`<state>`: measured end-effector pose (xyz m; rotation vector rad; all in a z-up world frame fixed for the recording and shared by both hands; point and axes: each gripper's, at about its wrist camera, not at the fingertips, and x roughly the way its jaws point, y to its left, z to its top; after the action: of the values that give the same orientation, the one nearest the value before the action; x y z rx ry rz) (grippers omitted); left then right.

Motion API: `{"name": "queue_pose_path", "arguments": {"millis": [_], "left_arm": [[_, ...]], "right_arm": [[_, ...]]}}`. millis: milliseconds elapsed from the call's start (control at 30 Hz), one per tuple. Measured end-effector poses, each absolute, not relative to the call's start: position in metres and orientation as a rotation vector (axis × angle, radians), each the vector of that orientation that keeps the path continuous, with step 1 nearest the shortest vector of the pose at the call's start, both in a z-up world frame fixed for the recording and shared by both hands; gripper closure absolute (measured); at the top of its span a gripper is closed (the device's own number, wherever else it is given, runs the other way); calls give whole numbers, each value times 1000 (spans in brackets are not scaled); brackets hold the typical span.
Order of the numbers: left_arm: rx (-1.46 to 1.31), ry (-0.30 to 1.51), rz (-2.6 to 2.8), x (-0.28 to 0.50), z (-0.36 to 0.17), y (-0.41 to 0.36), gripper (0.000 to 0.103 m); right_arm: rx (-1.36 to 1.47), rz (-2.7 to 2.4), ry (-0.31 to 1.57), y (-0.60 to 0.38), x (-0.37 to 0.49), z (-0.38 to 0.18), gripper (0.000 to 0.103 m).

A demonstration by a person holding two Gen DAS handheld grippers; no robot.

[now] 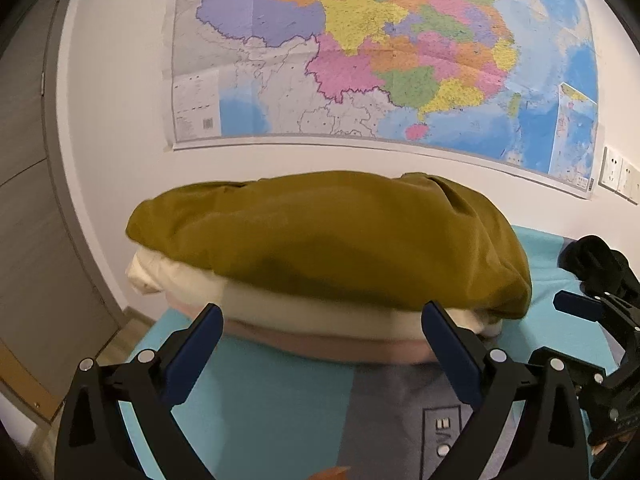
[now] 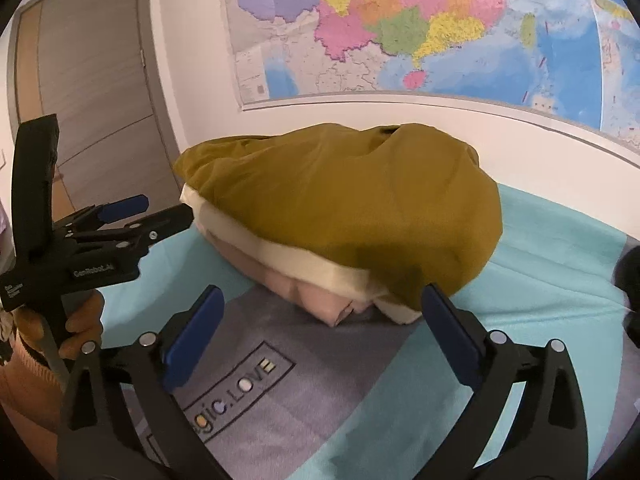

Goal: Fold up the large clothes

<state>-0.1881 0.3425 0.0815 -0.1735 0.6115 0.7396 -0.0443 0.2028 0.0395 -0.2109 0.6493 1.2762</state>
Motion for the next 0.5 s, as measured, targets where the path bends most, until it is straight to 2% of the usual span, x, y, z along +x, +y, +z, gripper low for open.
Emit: {"name": "queue_pose_path", "arguments": {"millis": [500], "left_arm": [[-188, 653, 750, -206, 70, 297, 7]], "right_arm": [[-200, 1262, 651, 168, -72, 32, 6]]}}
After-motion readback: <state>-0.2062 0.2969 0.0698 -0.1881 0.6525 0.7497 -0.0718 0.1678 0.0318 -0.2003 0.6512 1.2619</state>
